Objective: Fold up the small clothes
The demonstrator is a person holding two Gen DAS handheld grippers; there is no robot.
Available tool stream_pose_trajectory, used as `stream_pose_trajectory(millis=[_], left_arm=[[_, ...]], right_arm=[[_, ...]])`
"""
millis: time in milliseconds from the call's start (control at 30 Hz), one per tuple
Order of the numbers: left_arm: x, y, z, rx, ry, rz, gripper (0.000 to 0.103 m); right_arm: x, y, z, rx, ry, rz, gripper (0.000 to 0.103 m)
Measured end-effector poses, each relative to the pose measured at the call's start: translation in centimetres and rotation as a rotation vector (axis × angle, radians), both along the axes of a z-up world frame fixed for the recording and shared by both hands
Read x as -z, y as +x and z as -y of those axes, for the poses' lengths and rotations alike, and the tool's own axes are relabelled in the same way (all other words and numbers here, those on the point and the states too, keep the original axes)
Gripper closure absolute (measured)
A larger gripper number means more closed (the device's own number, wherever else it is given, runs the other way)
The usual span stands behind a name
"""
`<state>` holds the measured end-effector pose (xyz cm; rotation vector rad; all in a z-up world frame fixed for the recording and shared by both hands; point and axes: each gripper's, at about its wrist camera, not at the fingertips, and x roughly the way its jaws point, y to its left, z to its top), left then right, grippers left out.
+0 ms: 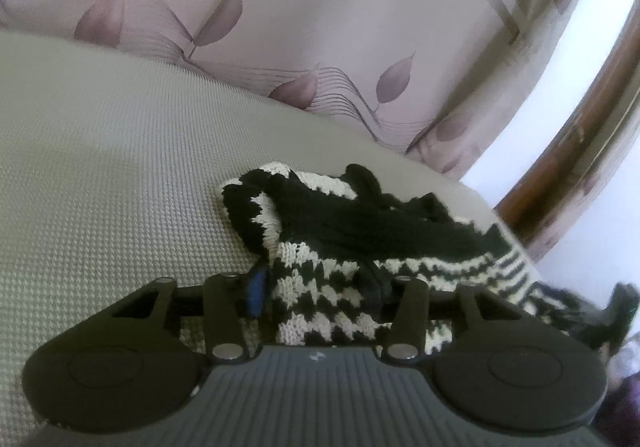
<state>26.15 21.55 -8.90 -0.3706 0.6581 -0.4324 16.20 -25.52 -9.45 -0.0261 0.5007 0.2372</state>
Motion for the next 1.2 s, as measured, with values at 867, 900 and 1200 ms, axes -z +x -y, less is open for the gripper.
stream_pose_trajectory(millis=[867,900,1200], left_arm=[[-0.5,-1.1,2.6,-0.049,0.224,0.080,0.069],[-0.5,-1.2,2.7,-0.051,0.232,0.082,0.069],[-0.7,-1.6,4.1,-0.062,0.332,0.112,0.068]], right_arm=[[0.1,0.0,-0.3,0.023,-0.025,-0.003,0.001],[0.1,0.0,-0.2,0.023,-0.025,-0.003,0.001],[0.0,-0.1,-0.1,0.016,-0.013,0.002,0.001]])
